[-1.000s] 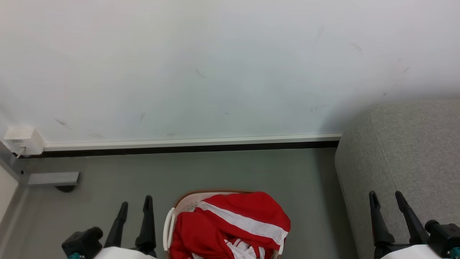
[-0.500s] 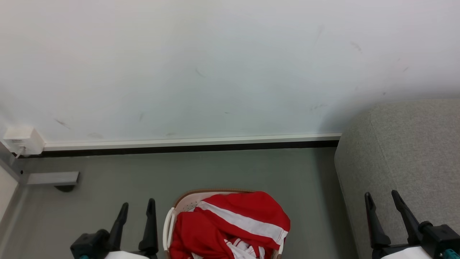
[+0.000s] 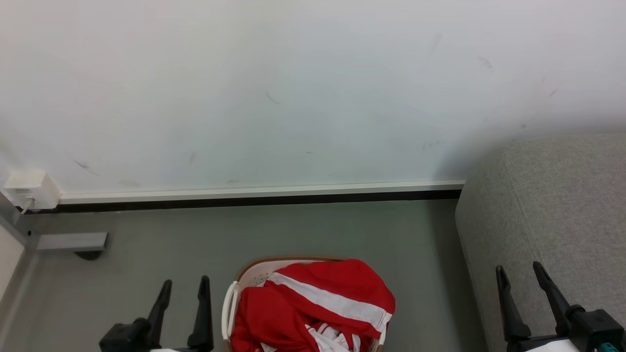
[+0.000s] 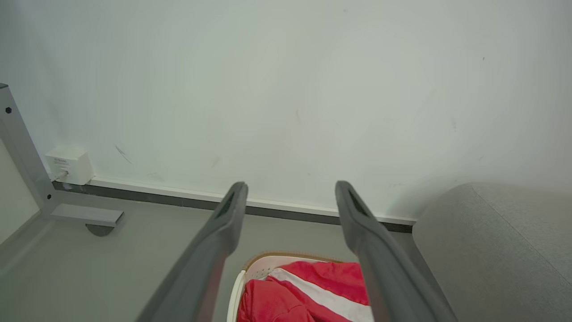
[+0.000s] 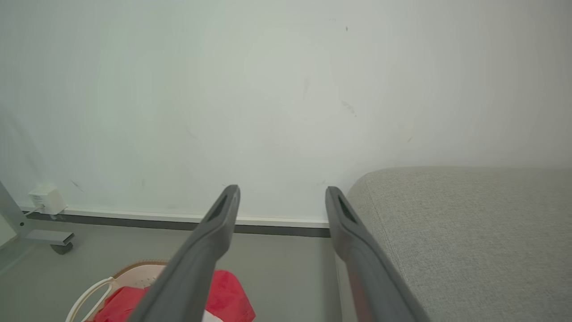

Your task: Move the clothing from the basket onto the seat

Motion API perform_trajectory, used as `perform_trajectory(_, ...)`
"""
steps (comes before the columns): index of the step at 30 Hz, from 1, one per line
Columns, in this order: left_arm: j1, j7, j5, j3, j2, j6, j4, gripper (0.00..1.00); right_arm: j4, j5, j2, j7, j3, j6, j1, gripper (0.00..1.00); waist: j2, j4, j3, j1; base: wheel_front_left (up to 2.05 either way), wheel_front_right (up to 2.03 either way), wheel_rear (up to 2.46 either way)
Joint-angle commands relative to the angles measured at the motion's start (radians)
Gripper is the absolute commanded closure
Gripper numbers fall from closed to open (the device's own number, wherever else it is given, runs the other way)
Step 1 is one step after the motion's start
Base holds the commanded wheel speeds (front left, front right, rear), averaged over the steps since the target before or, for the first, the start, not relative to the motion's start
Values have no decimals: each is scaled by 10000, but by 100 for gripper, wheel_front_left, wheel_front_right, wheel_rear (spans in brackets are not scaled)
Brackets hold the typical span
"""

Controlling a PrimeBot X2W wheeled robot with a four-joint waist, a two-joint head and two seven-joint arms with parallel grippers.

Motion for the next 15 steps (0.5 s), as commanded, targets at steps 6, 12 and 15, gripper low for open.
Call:
perform_trajectory(6,177,-198,549,63,82,-7,38,0,269,-473,-72,-181,-96,-19,-26,0,-1,-12,4,0,0,0,0)
perform_trajectory(12,240,-292,873,101,84,-13,101,0,520,-959,-111,-277,-99,-20,3,0,-1,-22,1,0,0,0,0)
perform_trajectory(15,270,-358,961,106,85,-18,124,0,592,-1146,-124,-354,-97,-21,-6,0,-1,-20,7,0,0,0,0)
